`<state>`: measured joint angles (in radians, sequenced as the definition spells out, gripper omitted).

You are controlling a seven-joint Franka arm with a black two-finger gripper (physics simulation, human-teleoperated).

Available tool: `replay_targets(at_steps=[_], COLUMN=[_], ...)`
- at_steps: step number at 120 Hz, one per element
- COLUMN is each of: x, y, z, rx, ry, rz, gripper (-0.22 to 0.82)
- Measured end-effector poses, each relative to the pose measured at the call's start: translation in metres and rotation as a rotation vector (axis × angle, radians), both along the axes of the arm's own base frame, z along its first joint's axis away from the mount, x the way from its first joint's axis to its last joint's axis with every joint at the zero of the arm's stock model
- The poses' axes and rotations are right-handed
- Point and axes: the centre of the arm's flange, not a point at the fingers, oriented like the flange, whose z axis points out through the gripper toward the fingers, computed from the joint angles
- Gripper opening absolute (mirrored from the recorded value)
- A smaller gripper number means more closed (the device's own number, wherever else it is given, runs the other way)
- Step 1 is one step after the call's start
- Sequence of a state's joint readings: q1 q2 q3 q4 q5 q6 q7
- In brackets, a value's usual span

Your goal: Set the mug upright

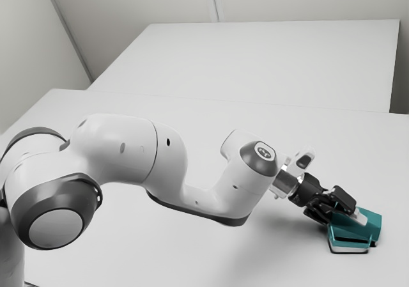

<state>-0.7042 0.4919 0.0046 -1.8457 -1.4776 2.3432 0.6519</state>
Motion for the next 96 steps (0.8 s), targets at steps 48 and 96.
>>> replay_targets(at_steps=[48, 96], x=[-0.001, -0.006], y=[-0.002, 0.008], z=[0.001, 0.088], rx=[-0.011, -0.039], ry=[-0.006, -0.151], rz=[0.002, 0.002], gripper=[-0.08, -0.15])
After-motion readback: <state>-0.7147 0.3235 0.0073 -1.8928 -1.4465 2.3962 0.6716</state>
